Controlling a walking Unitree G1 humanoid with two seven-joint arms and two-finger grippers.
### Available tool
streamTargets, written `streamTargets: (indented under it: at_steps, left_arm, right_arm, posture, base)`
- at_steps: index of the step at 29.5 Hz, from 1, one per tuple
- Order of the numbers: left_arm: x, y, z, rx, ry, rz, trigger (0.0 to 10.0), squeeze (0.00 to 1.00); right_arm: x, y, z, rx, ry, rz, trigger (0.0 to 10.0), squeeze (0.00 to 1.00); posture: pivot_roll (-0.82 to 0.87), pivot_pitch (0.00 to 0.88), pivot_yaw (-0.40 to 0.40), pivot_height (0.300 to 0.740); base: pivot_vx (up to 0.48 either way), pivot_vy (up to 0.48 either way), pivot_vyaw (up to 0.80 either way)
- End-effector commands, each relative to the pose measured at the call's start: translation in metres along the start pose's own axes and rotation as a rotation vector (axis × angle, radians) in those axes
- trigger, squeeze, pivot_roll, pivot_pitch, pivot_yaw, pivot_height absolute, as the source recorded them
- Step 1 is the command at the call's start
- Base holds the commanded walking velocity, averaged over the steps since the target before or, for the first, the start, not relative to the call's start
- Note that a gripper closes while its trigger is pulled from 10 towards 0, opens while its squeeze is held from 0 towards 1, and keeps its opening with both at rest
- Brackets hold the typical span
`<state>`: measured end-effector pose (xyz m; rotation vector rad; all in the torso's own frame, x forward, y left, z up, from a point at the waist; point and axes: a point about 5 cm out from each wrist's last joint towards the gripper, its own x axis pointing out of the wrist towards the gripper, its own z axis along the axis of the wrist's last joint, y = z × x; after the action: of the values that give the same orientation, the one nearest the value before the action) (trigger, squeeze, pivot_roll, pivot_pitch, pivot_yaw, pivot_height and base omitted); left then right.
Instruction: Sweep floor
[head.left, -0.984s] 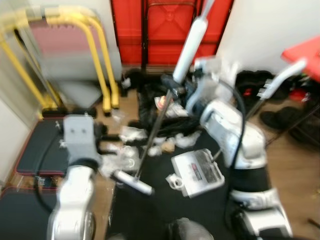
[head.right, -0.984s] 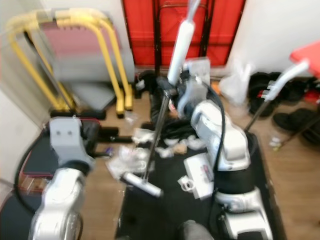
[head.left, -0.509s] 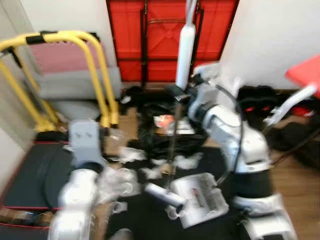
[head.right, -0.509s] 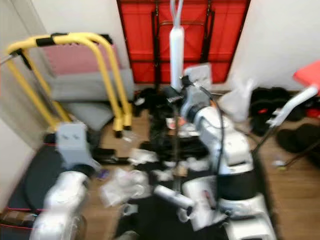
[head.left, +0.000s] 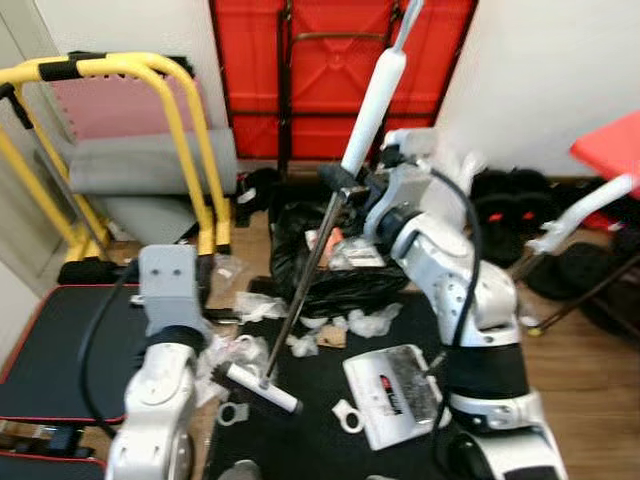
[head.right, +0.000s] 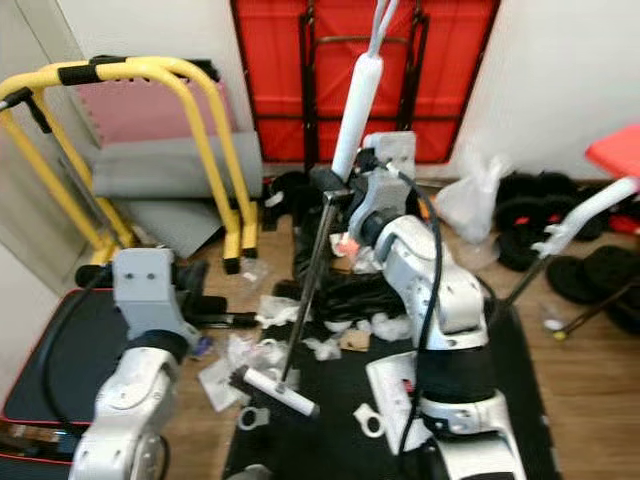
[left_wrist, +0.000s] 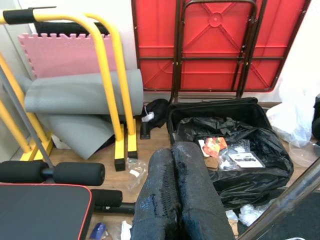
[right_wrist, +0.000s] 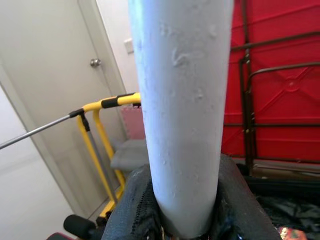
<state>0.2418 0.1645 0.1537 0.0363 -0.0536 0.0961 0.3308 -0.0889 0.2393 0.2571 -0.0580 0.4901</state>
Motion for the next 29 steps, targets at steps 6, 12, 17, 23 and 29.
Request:
streamTargets:
  at_steps: [6,12,17,23,29]
  left_arm:
    - [-0.003,-0.002,0.001,-0.011,0.005,-0.025,10.0,0.0]
    - [-0.004,-0.002,0.0,-0.01,0.008,-0.03,10.0,0.0]
    - [-0.004,-0.003,0.001,-0.01,0.007,-0.037,10.0,0.0]
    - [-0.004,-0.004,0.001,-0.011,0.007,-0.042,10.0,0.0]
    - [-0.004,-0.004,0.0,-0.012,0.011,-0.043,10.0,0.0]
  right_arm:
    - [-0.002,-0.003,-0.002,0.02,-0.031,-0.054,10.0,0.0]
    - [-0.004,-0.007,-0.008,0.004,-0.01,-0.067,10.0,0.0]
    - [-0.004,-0.009,-0.008,-0.001,-0.021,-0.09,10.0,0.0]
    - [-0.003,-0.01,-0.006,-0.004,-0.032,-0.116,10.0,0.0]
    - [-0.003,-0.01,-0.007,-0.002,-0.033,-0.122,10.0,0.0]
  posture:
    - [-0.11,0.099,-0.047,0.74]
    - [-0.1,0.097,-0.045,0.74]
    - [-0.11,0.095,-0.043,0.74]
    - [-0.1,0.095,-0.042,0.74]
    - [-0.1,0.095,-0.042,0.74]
  base:
    - [0.0,-0.336,0.0]
    - [0.0,-0.337,0.66]
    - [0.0,-0.336,0.34]
    - [0.0,-0.338,0.0]
    - [0.0,-0.314,0.0]
